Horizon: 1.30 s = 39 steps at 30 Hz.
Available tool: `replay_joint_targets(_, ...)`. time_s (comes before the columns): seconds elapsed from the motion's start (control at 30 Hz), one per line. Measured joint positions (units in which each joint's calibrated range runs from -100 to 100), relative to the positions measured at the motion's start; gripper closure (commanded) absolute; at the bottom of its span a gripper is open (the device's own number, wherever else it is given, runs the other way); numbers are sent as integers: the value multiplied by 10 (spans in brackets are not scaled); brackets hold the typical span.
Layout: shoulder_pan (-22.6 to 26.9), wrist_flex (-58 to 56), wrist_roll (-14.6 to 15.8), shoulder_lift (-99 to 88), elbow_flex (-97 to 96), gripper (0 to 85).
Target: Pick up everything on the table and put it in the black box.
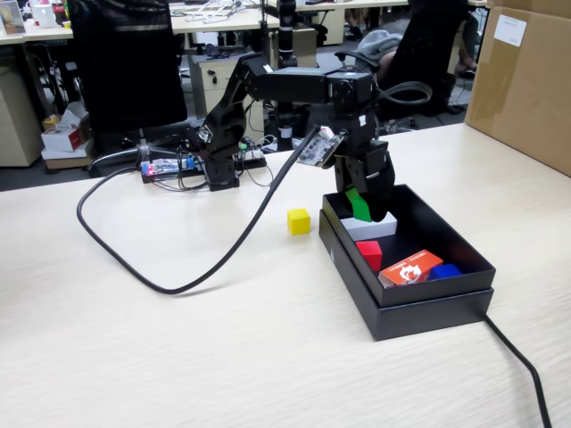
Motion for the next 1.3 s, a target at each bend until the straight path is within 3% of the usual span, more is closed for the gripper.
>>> replay_joint_targets(0.27, -2, 0, 4, 50, 1, 825)
replay_joint_targets(0.37, -2, 0, 4, 57, 0, 609)
replay_joint_targets(0.47, -3, 0, 4, 58, -7, 580)
replay_joint_targets(0.6, -3, 1, 4, 58, -17, 470)
replay_joint_targets(0.87, -5, 1, 4, 12, -28, 460)
replay_joint_targets(1.3, -14, 1, 4, -315, -174, 424)
